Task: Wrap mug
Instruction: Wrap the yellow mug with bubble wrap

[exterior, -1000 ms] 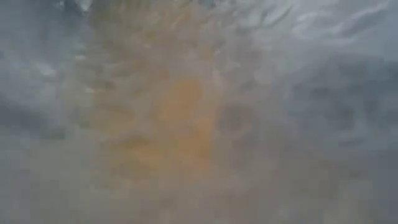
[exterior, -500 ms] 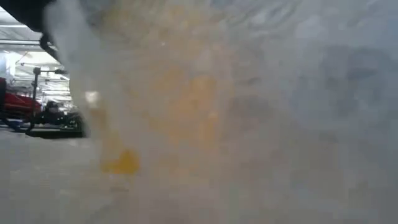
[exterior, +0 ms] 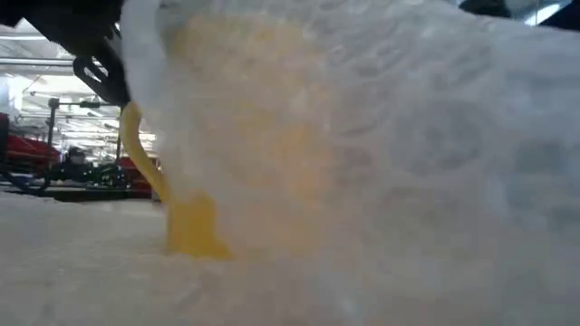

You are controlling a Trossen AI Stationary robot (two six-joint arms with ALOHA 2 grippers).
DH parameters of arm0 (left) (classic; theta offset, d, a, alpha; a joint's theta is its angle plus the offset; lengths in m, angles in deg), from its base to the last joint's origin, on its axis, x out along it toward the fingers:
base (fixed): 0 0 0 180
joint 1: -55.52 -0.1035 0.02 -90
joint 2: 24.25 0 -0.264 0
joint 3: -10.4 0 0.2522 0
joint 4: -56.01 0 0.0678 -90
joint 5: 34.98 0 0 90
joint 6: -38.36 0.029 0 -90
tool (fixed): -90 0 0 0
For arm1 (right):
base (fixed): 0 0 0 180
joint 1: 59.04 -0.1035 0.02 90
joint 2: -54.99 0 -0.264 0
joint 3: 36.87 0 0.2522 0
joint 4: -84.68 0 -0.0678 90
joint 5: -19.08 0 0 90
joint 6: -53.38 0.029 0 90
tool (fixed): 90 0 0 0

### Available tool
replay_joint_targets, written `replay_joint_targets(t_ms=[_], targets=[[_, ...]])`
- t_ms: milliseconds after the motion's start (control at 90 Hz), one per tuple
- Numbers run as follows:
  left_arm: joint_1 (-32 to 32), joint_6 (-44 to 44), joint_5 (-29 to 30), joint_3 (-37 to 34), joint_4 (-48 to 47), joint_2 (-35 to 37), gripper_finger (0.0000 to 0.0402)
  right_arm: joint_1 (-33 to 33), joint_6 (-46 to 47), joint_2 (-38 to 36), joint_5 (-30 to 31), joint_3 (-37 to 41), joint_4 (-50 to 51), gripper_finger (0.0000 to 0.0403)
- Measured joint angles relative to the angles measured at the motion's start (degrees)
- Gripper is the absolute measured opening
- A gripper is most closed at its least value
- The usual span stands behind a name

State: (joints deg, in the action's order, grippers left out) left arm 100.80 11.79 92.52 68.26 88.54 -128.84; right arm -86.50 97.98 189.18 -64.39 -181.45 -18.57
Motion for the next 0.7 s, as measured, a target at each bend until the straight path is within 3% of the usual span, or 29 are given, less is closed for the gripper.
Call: replay_joint_targets(t_ms=[167, 322, 467, 700], targets=[[3.35, 2.13, 0.35, 0.00, 0.36, 3.00, 0.0001, 2.21, -0.06, 0.00, -2.02, 4.14, -3.07, 0.0000], [8.02, 1.00, 5.17, 0.00, -3.34, 4.80, 0.0001, 2.94, 0.09, -0.05, -6.15, 10.44, -12.29, 0.0000], [12.54, -5.49, 11.36, 0.00, -10.81, 5.09, 0.0001, 2.83, 2.73, -0.26, -9.55, 16.20, -17.11, 0.0000], [16.99, -21.91, 18.68, 0.00, -27.42, 5.18, 0.0001, 2.69, 4.00, -0.38, -10.06, 17.01, -17.62, 0.0000]])
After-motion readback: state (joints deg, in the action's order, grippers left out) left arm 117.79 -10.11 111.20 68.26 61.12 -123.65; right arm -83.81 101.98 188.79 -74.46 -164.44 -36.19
